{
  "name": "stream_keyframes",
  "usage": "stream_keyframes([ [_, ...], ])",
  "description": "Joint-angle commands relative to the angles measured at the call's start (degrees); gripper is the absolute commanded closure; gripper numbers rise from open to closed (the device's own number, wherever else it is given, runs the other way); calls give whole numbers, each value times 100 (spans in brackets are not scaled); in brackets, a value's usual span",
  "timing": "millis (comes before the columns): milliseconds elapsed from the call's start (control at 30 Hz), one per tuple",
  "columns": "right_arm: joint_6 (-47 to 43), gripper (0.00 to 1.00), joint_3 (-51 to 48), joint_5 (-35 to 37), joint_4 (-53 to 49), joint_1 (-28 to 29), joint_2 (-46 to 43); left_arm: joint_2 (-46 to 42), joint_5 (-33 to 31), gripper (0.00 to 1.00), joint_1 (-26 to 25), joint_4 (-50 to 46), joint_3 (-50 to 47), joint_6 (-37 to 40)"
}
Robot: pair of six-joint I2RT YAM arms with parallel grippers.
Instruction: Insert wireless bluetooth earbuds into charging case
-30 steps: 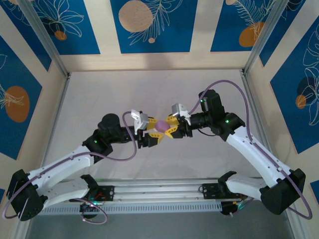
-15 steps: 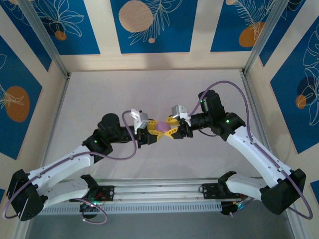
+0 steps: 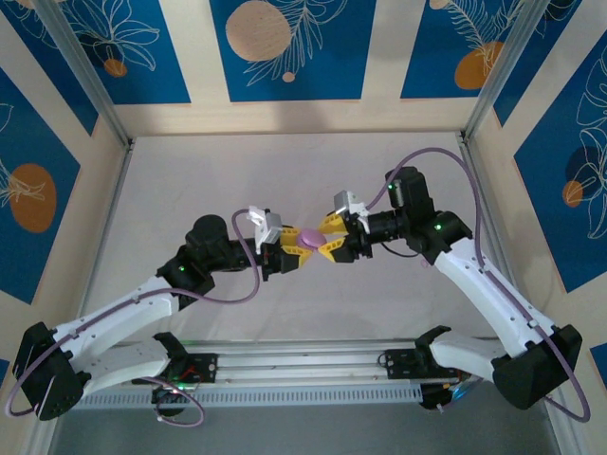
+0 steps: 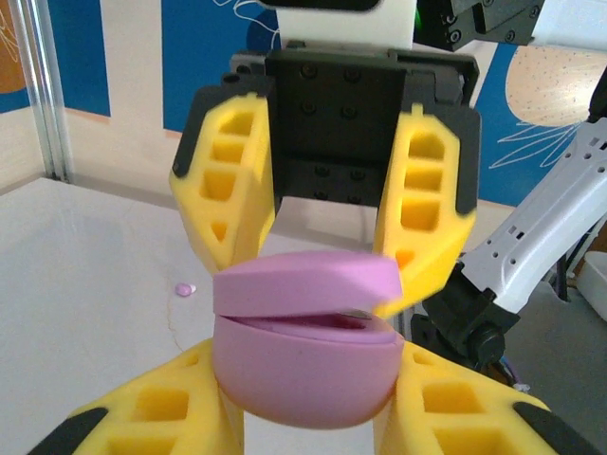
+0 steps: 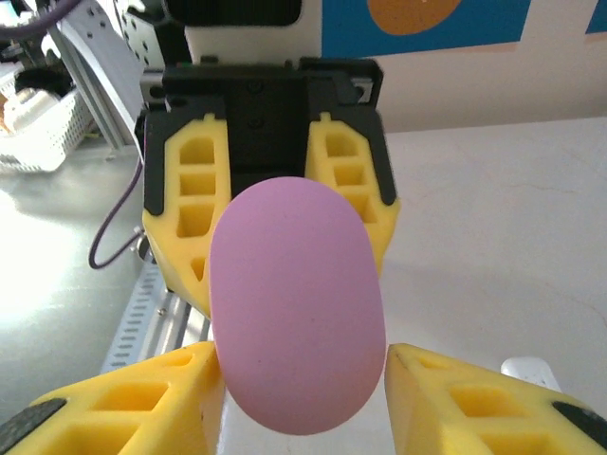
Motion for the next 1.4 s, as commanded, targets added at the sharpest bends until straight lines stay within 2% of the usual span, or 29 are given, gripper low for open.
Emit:
stream_keyframes([
  [0,328,52,210,-234,144,-121,26,-39,364,84,-29,-10,104,115],
  [233,578,55,210,186,357,-84,107,6,373,84,-33,295,44,-27],
  [500,413,76,219,391,383,73,61,-3,237,80,-28,453,-65,-184],
  [767,225,95,349,634,188,241,76,82,77,67,-32,435,-113,-250],
  [1000,-140,95,478,1538,-109,617,128,159,-38,51,-34,362,-42,-314],
  [1133,-274,95,624,1849,-314,765,210,203,15,49,-35,261,-14,-306],
  [1367,-359,95,680,1943,-362,846,237,217,8,49,-28,97,26,-229],
])
